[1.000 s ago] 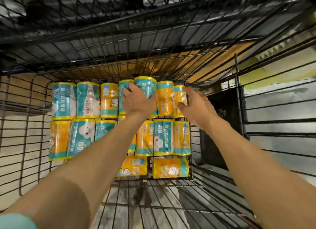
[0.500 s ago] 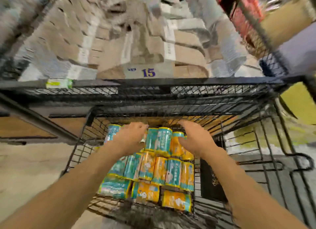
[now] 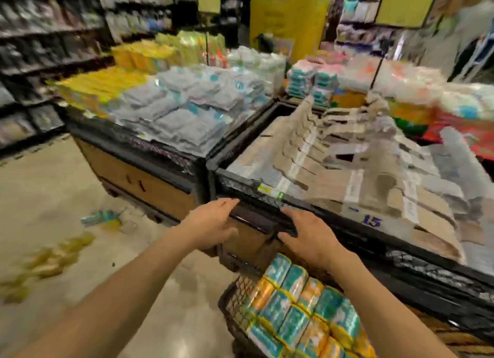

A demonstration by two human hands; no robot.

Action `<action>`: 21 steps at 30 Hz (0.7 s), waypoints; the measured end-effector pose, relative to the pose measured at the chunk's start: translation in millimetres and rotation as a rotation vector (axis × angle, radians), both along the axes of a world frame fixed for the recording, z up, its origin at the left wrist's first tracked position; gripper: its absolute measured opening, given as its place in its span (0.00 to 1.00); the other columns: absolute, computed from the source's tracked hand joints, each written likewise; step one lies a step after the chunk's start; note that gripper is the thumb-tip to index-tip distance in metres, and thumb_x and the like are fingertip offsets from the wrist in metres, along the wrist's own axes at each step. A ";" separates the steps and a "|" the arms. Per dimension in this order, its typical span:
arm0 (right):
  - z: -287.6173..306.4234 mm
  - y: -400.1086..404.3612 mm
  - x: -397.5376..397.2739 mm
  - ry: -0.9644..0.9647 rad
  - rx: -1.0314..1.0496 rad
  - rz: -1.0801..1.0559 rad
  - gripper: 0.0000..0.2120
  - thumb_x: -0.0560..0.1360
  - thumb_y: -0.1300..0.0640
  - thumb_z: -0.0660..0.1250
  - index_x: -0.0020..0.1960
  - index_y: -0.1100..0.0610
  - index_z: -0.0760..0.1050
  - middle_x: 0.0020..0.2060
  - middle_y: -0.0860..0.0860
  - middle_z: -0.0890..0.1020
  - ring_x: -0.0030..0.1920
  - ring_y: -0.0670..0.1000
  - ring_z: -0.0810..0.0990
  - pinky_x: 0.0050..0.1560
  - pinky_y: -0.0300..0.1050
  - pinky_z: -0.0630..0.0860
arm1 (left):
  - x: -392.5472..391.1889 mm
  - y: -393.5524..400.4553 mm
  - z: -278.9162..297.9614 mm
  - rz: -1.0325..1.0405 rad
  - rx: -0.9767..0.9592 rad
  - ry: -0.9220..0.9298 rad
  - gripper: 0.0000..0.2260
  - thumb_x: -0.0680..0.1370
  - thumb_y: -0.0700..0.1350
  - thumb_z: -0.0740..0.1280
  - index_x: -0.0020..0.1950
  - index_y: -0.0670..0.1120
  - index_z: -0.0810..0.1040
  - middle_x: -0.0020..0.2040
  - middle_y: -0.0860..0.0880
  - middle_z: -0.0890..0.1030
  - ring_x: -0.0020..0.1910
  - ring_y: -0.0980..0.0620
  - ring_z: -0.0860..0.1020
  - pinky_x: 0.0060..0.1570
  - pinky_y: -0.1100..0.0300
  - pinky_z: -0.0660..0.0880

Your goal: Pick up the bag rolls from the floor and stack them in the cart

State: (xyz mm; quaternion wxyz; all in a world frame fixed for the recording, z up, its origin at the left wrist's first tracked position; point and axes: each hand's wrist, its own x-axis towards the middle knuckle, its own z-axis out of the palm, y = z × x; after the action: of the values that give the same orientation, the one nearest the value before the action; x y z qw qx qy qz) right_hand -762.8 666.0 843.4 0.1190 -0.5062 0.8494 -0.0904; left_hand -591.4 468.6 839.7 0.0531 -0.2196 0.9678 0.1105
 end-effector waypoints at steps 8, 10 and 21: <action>49.3 -220.1 156.8 0.067 -0.099 0.356 0.33 0.79 0.41 0.65 0.80 0.51 0.61 0.77 0.49 0.68 0.75 0.52 0.68 0.71 0.50 0.69 | 222.6 -144.5 36.9 0.367 -0.041 0.081 0.33 0.81 0.54 0.66 0.82 0.47 0.56 0.80 0.48 0.62 0.77 0.49 0.64 0.74 0.57 0.63; 56.6 -263.0 192.3 0.081 -0.106 0.430 0.34 0.79 0.39 0.64 0.80 0.50 0.60 0.77 0.49 0.67 0.76 0.52 0.67 0.72 0.49 0.67 | 266.5 -173.8 43.4 0.459 -0.068 0.095 0.33 0.81 0.54 0.66 0.82 0.47 0.57 0.79 0.48 0.64 0.76 0.48 0.65 0.73 0.54 0.65; 63.1 -462.1 309.8 0.170 -0.062 0.757 0.34 0.80 0.37 0.63 0.80 0.52 0.61 0.77 0.50 0.68 0.76 0.52 0.67 0.72 0.49 0.67 | 397.4 -293.0 45.7 0.702 -0.130 0.057 0.34 0.81 0.56 0.65 0.81 0.45 0.55 0.80 0.44 0.62 0.77 0.45 0.63 0.74 0.54 0.63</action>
State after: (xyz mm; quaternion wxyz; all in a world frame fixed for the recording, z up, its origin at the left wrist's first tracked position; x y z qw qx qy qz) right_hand -453.1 203.9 906.5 0.0578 -0.7927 0.6064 -0.0233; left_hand -194.0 175.6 885.4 -0.0290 -0.5385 0.8395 0.0663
